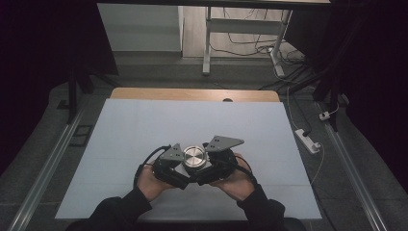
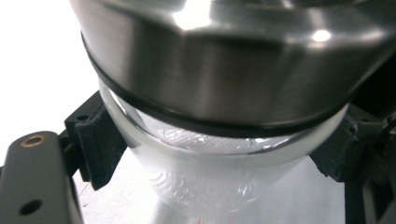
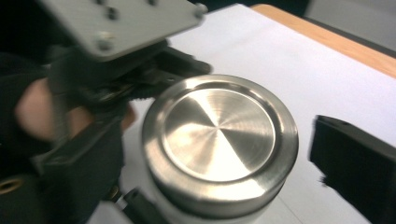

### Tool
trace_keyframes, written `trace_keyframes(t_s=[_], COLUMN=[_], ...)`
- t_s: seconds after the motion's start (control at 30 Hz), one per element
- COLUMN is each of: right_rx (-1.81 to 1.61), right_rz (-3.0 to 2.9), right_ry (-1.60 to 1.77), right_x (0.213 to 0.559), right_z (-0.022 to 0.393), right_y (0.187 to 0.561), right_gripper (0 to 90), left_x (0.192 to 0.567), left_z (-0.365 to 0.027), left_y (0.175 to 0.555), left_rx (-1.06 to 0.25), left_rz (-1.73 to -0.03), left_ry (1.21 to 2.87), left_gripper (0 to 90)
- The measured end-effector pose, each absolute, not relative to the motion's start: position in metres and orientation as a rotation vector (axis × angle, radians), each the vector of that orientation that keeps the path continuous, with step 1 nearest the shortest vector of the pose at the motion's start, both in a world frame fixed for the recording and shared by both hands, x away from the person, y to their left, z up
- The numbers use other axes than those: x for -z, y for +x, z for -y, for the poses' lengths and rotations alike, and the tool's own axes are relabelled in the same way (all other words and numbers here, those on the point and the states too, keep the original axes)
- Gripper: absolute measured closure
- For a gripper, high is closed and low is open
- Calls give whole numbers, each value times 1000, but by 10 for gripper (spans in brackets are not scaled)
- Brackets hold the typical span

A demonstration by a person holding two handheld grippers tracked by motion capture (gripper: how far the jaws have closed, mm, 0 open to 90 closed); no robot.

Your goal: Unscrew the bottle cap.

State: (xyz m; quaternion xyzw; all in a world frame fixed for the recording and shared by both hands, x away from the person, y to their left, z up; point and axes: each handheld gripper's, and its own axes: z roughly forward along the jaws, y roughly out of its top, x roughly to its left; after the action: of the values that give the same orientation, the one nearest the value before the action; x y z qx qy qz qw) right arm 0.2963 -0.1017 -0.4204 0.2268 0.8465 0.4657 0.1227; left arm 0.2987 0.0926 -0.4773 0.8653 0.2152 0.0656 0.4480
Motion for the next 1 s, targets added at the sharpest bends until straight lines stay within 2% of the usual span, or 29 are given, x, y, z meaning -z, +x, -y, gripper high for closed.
trace_keyframes(t_s=[0.13, 0.57, 1.0], right_rx=[-1388, -1566, -1596], right_rz=[-2423, -2612, -2653], right_ry=[666, 381, 233], right_x=[424, 419, 419], right_z=[99, 117, 121], right_y=[293, 305, 307], right_gripper=[173, 183, 184], left_x=[475, 472, 473], left_z=[-91, -94, -95], left_y=[297, 298, 300], left_rx=[-166, -12, 39], left_rz=[-515, -326, -245], left_ry=[2146, 2137, 2144], left_gripper=[158, 158, 158])
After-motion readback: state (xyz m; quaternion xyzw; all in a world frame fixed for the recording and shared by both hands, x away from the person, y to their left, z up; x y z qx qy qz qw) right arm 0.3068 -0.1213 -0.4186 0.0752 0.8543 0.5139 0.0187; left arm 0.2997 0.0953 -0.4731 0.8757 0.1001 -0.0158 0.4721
